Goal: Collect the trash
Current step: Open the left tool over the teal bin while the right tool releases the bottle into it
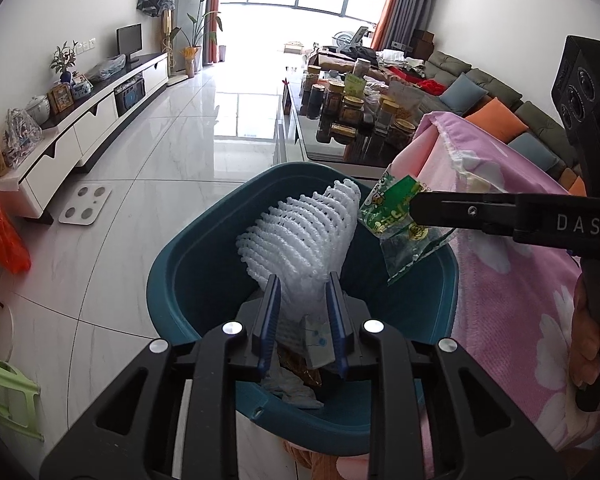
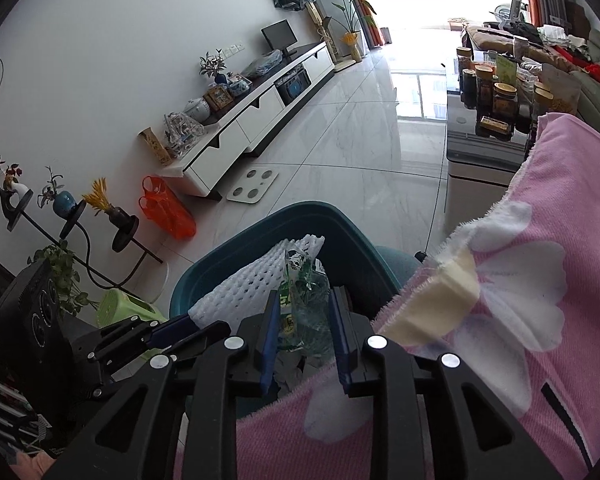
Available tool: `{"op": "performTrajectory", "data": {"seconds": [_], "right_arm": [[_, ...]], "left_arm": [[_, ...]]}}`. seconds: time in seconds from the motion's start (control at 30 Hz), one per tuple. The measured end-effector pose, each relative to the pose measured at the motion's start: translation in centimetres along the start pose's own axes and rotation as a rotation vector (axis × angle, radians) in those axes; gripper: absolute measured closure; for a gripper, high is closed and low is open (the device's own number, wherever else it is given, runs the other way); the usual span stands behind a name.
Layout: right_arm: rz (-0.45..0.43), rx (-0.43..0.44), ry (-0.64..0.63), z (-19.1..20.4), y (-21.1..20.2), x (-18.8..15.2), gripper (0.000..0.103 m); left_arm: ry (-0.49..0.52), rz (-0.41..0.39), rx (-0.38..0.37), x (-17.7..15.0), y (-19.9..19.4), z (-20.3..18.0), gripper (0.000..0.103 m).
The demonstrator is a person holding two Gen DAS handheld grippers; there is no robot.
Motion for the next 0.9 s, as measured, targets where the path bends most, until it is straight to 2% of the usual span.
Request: {"op": "performTrajectory", "data": {"seconds": [0.17, 0.3, 0.4, 0.57, 0.8, 0.9], "right_arm": [[-0.013, -0.005, 0.006, -0.2, -0.3, 0.1, 0.071], [-0.018, -0.002, 0.012, -0.3, -0.5, -0.1, 0.070], [-0.026, 0.003, 0.020, -0.9, -1.0, -0.1, 0.069], [-0.046, 0.011, 0.033, -1.6, -2.4, -0.5, 0.069], [-0.112, 0.014, 0.040, -2.9, -6.5, -1.5, 0.066], [-0.152, 0.011, 0.043, -3.5, -8.8, -2.1, 0.064]], "left_arm": [[-0.015, 0.021, 0.019, -0.2, 1.3, 0.8, 0.068], [-0.022, 0.023, 0.025, -0.2, 1.5, 1.1, 0.065], [-0.023, 0.016, 0.032, -0.2, 1.4, 1.2, 0.057], [-0.037, 0.000, 0.032, 0.1, 0.6, 1.7, 0.057], [-0.030, -0.094, 0.050, 1.0, -2.7, 0.9, 0.053], [0.011, -0.145, 0.022, 1.5, -4.8, -0.7, 0.050]]}}
Point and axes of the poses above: each gripper's, at about its wrist camera, not at the fingertips, and y roughly the way its jaws point, z to its left, x to its top, the point moved 3 cm from there along y, roughly the way its jaws point
